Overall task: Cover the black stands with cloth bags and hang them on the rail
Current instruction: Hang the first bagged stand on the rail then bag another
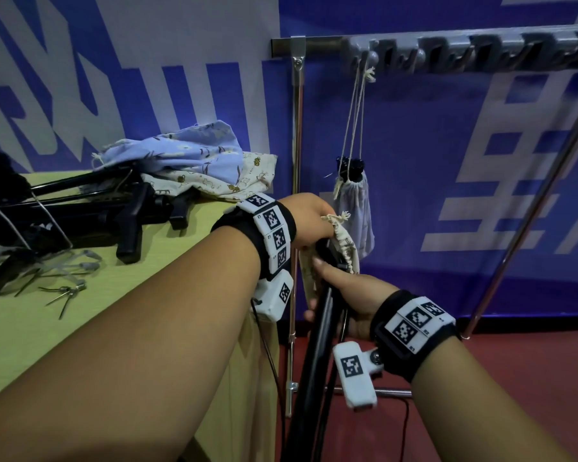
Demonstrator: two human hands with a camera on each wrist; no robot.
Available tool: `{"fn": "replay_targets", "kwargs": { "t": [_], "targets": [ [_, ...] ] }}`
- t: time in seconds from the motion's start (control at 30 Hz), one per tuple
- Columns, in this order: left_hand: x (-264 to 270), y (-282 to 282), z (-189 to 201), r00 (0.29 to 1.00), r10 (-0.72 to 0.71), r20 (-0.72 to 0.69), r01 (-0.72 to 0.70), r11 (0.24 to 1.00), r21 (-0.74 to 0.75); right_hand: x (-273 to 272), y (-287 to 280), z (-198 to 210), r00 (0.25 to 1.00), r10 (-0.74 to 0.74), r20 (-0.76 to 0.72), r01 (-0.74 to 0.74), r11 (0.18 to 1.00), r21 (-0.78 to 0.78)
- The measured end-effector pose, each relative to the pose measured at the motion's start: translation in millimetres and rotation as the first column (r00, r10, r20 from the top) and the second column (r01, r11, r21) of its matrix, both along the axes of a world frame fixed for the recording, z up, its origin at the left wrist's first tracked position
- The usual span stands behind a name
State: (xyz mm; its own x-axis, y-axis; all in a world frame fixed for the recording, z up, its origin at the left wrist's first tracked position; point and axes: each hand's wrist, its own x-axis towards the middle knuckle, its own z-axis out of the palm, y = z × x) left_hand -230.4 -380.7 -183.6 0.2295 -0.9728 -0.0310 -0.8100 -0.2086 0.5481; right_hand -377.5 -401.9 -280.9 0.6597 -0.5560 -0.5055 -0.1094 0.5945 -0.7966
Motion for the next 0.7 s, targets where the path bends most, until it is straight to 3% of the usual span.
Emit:
{"fn": "replay_targets", "kwargs": {
  "t": [0.17,0.27,0.43,0.6,0.7],
  "targets": [
    [-2.0,1.1,2.0,0.990,-0.035,-0.136,0.049,0.994,0.096,-5.7,-7.7,-2.1,0.998,0.043,-0.041,-0.044,0.999,-0.008],
    [-1.7,2.3,0.6,0.992,-0.083,-0.094,0.092,0.991,0.100,-8.8,-9.3,-1.5,0.998,0.057,0.003,-0.057,0.998,-0.038],
    [5.9,0.6,4.1,0.988,0.139,0.070,-0.131,0.985,-0.108,-8.2,-6.7,12.7,0.992,0.098,0.084,-0.093,0.994,-0.054],
    [12.9,0.0,8.1,0.949,0.281,0.141,-0.246,0.944,-0.221,-14.7,-0.8,21.5,0.930,0.360,0.068,-0.361,0.933,-0.007],
    [14.5,-1.6,4.9,0.960,0.252,0.124,-0.229,0.958,-0.171,-10.3,2.0,21.0,0.961,0.270,0.053,-0.269,0.963,-0.022]
  ]
}}
